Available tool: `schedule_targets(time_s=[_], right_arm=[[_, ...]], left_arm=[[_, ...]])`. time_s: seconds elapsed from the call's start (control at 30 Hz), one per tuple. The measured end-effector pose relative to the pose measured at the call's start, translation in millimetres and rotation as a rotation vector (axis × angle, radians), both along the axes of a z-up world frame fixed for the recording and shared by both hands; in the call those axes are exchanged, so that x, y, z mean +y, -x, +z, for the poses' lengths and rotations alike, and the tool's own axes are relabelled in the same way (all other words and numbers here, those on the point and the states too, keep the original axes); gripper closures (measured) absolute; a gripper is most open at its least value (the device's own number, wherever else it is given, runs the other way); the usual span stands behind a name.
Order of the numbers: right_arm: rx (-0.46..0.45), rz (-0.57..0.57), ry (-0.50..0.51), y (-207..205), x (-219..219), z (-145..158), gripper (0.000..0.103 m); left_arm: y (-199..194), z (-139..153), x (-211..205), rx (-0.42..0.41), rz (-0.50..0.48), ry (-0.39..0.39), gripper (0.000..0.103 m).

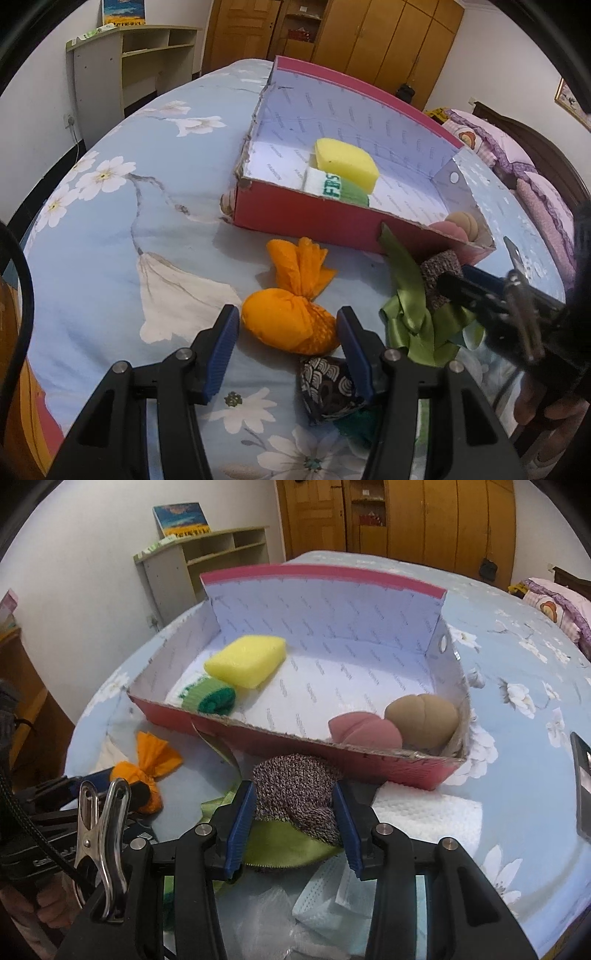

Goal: Organize soft objects
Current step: 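Grasp the grey knit sock with the right tool and lift it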

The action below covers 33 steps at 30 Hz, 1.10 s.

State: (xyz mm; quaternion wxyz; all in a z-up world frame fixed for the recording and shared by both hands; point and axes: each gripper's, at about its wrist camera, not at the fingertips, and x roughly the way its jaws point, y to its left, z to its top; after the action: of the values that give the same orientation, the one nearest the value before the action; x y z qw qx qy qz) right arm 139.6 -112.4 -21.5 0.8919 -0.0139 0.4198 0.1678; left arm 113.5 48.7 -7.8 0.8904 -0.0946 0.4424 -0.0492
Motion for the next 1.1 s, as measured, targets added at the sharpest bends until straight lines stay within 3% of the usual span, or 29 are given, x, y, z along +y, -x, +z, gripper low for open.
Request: schedule_targets(time_s=[0.07,0.17,0.3,0.87,1.1], right_arm=[[-0.002,0.002,0.001,-0.2,0.9,-4.0,0.059],[-0.019,0.000,-0.015,2.7,-2.1,-4.1,0.072],[-0.040,0.002,-0.036,7.8,-6.0,-0.3,0.082],[-0.242,0.011,-0.113,43.8,-15.6,43.4,0.084],[-0.270,0.005,-0.134,47.6,-20.2,50.1,0.084]], left_arm=[[1.0,0.5,-0.6,-0.006,-0.004,-0.002,0.046],[2.3,1.7,-1.1,-0.015,-0.011,0.001,0.051],[4.5,4.4,-2.8,-0.028,-0.018,0.003,0.055],[23.2,39.3,-4.0,-0.133,-0.021,0.019,0.057],[24.5,49.3,-7.0,-0.155,-0.031,0.024,0.057]])
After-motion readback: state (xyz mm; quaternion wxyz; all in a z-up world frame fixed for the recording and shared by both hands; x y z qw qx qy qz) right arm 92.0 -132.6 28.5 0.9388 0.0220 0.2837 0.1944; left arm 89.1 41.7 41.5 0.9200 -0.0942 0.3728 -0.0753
